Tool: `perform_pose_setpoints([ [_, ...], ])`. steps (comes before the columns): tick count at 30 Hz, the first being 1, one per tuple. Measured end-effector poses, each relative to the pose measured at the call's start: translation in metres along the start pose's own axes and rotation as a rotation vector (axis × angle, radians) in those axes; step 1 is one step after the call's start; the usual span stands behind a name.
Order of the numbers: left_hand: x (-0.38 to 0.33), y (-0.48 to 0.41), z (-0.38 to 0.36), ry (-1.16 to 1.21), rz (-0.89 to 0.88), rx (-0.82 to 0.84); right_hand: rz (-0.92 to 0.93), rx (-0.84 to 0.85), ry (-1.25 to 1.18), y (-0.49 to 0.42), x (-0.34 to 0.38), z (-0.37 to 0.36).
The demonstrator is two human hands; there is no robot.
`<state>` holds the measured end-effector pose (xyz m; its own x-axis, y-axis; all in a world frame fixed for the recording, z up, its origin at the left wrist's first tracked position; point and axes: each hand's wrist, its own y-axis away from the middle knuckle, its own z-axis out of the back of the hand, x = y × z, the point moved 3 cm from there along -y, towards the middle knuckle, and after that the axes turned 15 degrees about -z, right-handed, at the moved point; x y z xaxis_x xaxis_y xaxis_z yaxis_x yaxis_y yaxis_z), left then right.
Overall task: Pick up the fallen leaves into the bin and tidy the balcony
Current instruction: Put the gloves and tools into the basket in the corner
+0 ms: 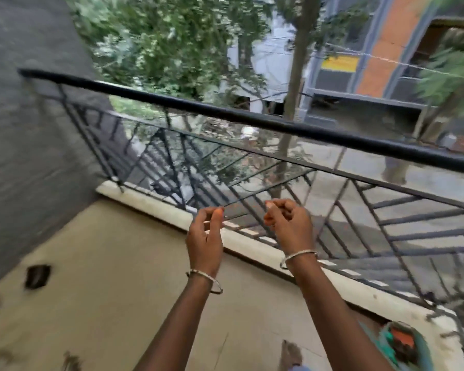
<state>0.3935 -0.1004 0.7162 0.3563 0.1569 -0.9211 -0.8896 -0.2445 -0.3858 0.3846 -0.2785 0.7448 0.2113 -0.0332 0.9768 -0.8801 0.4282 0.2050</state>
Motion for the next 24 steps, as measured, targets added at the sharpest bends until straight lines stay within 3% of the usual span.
perform_pose_setpoints([
  [12,0.014,-0.016,0.171,-0.150,0.030,-0.505,0.017,0.517,0.107,0.020,0.000,-0.195],
  [24,0.035,-0.073,0.268,-0.289,0.090,-0.862,0.038,0.907,0.196,0.002,0.010,-0.371],
])
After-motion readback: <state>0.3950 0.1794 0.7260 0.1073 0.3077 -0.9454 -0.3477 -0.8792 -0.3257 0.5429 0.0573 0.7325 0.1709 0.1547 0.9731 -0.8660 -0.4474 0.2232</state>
